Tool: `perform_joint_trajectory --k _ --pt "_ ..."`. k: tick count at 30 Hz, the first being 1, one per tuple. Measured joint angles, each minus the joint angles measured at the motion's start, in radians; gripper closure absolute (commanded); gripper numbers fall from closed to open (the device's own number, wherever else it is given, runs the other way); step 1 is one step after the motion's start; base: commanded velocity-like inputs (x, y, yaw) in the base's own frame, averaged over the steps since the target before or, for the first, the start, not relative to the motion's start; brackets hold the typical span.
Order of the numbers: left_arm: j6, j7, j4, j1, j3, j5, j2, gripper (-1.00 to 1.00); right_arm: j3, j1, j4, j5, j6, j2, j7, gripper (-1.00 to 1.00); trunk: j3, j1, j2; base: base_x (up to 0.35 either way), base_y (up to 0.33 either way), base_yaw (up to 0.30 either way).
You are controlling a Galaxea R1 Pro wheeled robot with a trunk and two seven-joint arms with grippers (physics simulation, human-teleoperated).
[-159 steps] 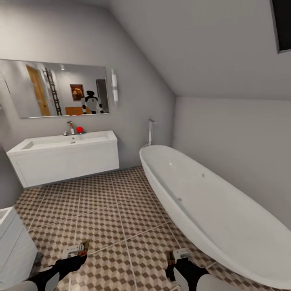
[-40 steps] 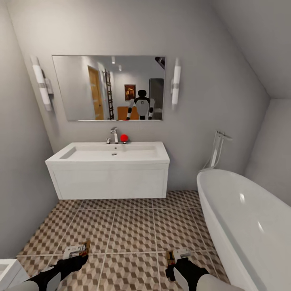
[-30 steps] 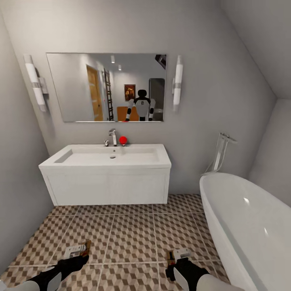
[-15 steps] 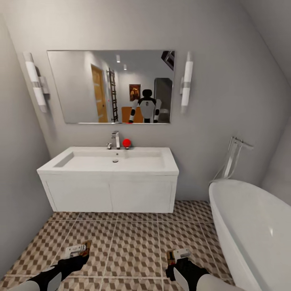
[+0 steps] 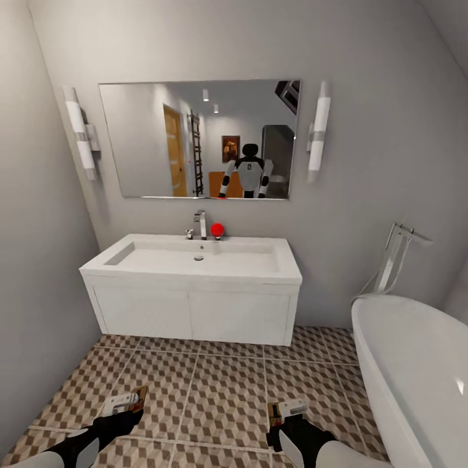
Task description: Take the four mousetraps from the cabinet in the bathroom and place them on the bathroom floor. Make sure all four end up on the same floor surface, and ensure that at least two of them are either under or directly next to the same bathroom sink.
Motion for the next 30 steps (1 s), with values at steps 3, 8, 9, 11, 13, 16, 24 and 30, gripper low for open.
perform_joint_trajectory --k 3,8,9,11,13,16,24,30 --pt "0.000 0.000 0.000 0.000 -0.001 -0.001 -0.001 1.00 0.000 0.000 0.000 0.000 0.000 0.000 0.000 1.00 0.000 0.000 0.000 0.000 0.000 0.007" --pt "0.000 -0.001 0.000 0.000 -0.001 -0.001 -0.001 1.00 0.000 -0.001 -0.005 0.002 0.000 0.000 0.002 1.00 0.000 0.000 0.000 0.000 0.000 0.002" --pt "0.000 -0.002 0.000 0.000 -0.001 -0.001 -0.001 1.00 0.000 -0.001 -0.007 0.002 0.000 0.000 0.003 1.00 0.000 0.000 0.000 0.000 0.000 0.000" --pt "0.000 -0.003 0.000 0.000 -0.001 -0.001 -0.001 1.00 0.000 -0.001 -0.009 0.002 0.000 0.000 0.003 1.00 0.000 0.000 0.000 0.000 0.000 0.000" --pt "0.000 -0.004 0.000 0.000 -0.001 -0.002 -0.002 1.00 0.000 -0.001 -0.010 0.002 0.000 0.000 0.003 1.00 0.000 0.000 0.000 0.000 0.000 0.000" --pt "0.000 -0.006 0.000 0.000 -0.002 -0.003 -0.002 1.00 0.000 -0.001 -0.010 0.002 0.000 0.000 0.003 1.00 0.000 0.000 0.000 0.000 0.000 0.000" --pt "0.000 -0.008 -0.002 0.000 -0.003 -0.012 -0.007 1.00 0.000 -0.001 -0.013 0.002 -0.001 0.000 0.002 1.00 0.000 0.000 0.000 0.000 0.000 0.000" --pt "0.001 -0.005 -0.003 0.000 -0.003 -0.014 -0.040 1.00 0.000 -0.001 -0.014 0.002 0.000 0.000 0.002 1.00 0.000 0.000 0.000 0.000 0.000 0.000"
